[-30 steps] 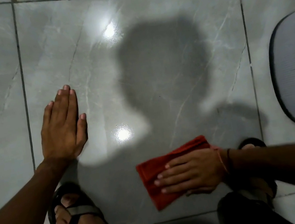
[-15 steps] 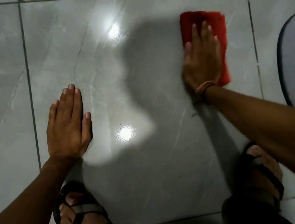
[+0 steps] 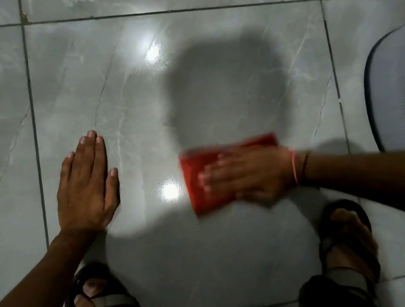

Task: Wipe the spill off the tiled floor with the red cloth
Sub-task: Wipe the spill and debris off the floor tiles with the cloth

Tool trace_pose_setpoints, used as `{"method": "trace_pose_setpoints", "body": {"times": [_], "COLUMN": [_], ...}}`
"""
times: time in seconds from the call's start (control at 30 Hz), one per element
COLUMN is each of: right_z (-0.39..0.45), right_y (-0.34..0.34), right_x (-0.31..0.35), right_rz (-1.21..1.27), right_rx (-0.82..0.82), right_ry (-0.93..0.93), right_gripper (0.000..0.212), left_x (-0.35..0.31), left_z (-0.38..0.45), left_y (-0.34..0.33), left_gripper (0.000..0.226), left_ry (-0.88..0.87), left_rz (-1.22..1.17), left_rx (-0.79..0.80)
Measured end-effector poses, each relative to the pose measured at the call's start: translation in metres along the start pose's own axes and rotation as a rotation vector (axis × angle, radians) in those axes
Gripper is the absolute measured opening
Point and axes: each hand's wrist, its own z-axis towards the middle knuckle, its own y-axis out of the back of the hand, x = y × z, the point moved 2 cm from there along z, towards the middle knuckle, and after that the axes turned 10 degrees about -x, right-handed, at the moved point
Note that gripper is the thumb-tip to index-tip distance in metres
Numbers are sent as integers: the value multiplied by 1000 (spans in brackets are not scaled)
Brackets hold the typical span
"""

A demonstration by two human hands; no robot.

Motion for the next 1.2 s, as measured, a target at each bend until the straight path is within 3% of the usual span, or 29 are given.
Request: {"method": "trace_pose_setpoints", "body": {"times": [0.1,0.17,0.23,0.3,0.33,0.47,0.5,0.53,0.6,0.7,0.77,0.93,1.07,1.13,1.2], "right_z": [8,29,57,81,89,105,109,115,132,130,101,-5,-20,6,43], "right_y": [36,46,35,22,14,-10,-6,-2,7,33,45,70,42,19,-7], "right_x": [-86,-109,-108,-83,-63,1,-14,-34,-81,-133,-151,-151,-69,-16,42], "right_rz": [-268,-336,-366,-405,-384,-96,-84,-109,-165,-223,-242,-299,-332,-380,-369], "right_rx": [-236,-356,-416,-403,-355,13,54,48,-70,-244,-312,-360,-474,-479,-355], "right_ry": [-708,-1168,-1377,-1308,-1137,110,286,321,82,-631,-894,-1299,-1612,-1656,-1486], "right_gripper": [54,58,62,64,62,53,51,50,48,53,55,56,58,60,62], "left_x": [0,1,1,0,0,1,1,0,-1,0,2,2,1,1,1], "left_z": [-1,-1,-1,-1,-2,-1,-1,-2,-2,-2,-2,-2,-1,0,0], "left_y": [1,0,-1,-1,-1,-1,-1,-1,-1,-1,-2,-3,-2,-3,-2], "left_gripper": [66,65,65,65,65,66,66,66,65,65,65,65,65,65,65], "left_ry": [4,-1,-12,-10,-6,-2,-8,-12,-6,-4,1,16,12,8,3], "left_rz": [-2,4,8,12,11,11,12,12,20,15,11,7,5,12,13], "left_rx": [2,-10,-24,-19,-16,-11,-9,-11,-24,-11,3,-1,-3,-6,-6]}}
